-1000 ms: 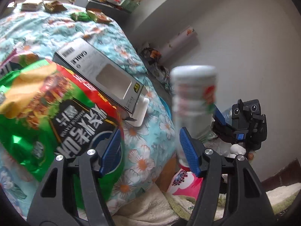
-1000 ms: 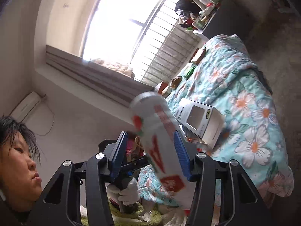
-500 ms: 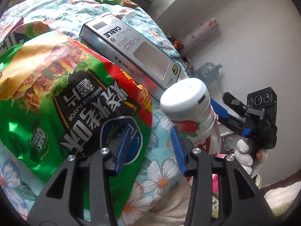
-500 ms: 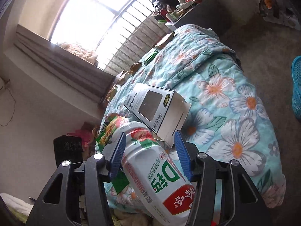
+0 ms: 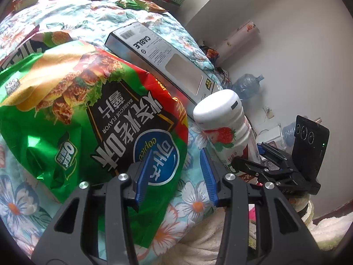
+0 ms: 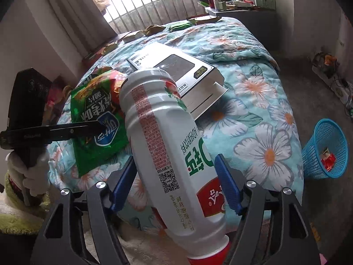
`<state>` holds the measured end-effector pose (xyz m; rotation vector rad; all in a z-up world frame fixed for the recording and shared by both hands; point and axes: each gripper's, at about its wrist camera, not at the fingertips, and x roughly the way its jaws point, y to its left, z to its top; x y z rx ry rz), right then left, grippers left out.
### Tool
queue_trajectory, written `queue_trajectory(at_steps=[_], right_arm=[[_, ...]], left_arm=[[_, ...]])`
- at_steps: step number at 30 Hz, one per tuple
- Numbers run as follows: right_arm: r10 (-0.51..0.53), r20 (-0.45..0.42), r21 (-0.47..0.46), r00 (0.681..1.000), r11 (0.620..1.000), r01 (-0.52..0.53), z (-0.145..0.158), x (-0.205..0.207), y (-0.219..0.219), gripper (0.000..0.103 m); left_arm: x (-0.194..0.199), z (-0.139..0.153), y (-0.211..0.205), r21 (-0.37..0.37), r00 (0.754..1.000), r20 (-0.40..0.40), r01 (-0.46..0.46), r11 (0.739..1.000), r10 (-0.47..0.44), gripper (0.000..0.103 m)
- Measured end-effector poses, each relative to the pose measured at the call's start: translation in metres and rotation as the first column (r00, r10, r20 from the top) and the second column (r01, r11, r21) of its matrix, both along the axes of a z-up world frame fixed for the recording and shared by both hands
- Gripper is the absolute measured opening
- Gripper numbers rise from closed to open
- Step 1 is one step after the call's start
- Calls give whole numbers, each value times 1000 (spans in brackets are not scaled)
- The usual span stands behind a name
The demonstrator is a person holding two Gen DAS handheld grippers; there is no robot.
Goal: Collect trash
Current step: 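Lift the white strawberry bottle with the right tool while the left tool moves to the white CABLE box, then grasp the white CABLE box with the left tool while the right tool holds the bottle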
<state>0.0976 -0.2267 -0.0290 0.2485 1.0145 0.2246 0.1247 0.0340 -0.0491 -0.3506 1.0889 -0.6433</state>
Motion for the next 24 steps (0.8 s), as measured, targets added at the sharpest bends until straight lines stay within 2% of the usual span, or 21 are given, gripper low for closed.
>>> queue_trajectory(at_steps=[4,8,10,11,12,14,17,20,22,24], right_arm=[[-18,17,53,1000,998,17,6,-5,-8,68],[-57,71,161,996,986,45,29,-6,-29,68],[-81,104,186,991,981,61,42,3,-41,67],[-97,114,187,989,980,74,47,11,-46,67],[-113,120,180,986,979,90,51,21,-52,67],[-136,120,177,983,978,114,56,45,-63,67],[-146,76,227,986,966,125,53,89,-77,67],[-132,10,240,991,963,125,40,133,-84,67],[-113,-28,211,993,970,116,30,158,-81,67],[-87,-82,202,993,974,102,15,179,-78,67]], left_arm=[[3,22,2,-66,1000,25,9,998,-7,44],[10,41,-6,-131,999,39,19,991,-14,47],[19,45,-12,-163,1000,27,-11,987,15,58],[26,43,-14,-180,999,7,-40,983,42,66],[33,40,-16,-190,997,-23,-73,979,70,69],[49,30,-20,-190,991,-87,-119,975,104,69],[70,18,-23,-187,978,-149,-171,967,144,69],[89,14,-27,-133,971,-154,-205,970,184,69],[103,7,-28,-93,957,-188,-240,966,220,69],[114,0,-27,-83,942,-234,-266,960,241,69]])
